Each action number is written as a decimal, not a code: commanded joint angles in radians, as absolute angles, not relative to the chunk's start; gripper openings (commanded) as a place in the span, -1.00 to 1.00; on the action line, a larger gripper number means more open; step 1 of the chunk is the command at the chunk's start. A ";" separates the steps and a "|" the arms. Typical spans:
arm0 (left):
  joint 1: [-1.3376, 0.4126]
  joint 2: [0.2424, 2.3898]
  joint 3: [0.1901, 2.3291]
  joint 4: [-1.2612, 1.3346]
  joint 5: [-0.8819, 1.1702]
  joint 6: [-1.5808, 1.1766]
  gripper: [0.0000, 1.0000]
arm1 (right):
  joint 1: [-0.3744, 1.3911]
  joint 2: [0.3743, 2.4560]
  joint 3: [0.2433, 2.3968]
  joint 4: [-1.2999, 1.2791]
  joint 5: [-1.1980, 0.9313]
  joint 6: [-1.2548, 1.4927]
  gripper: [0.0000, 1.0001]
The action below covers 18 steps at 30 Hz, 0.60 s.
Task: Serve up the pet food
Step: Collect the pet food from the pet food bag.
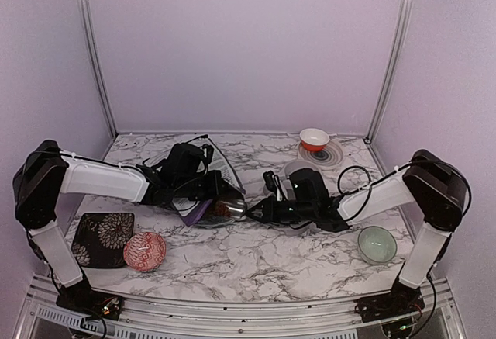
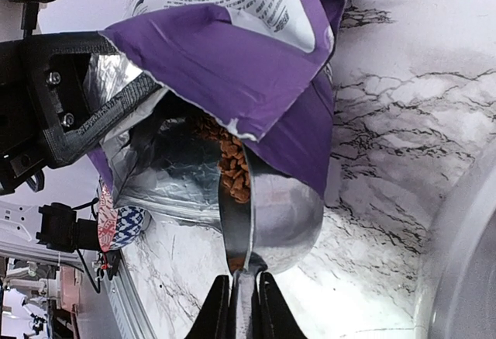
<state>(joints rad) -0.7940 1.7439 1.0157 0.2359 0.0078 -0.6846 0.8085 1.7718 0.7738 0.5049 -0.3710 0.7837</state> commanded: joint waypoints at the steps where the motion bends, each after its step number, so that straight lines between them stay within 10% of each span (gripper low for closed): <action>1: -0.788 1.673 0.996 0.255 -0.031 -0.717 -1.00 | 0.785 1.744 0.758 0.419 -0.301 0.767 -1.00; 18: -0.787 1.659 0.997 0.260 -0.014 -0.660 -1.00 | 0.781 1.656 0.703 0.397 -0.275 0.766 -1.00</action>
<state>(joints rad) -0.7940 1.7241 1.0046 0.2352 -0.0017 -0.6640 0.8085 1.6810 0.7181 0.4469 -0.3607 0.7746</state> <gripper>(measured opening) 0.005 0.108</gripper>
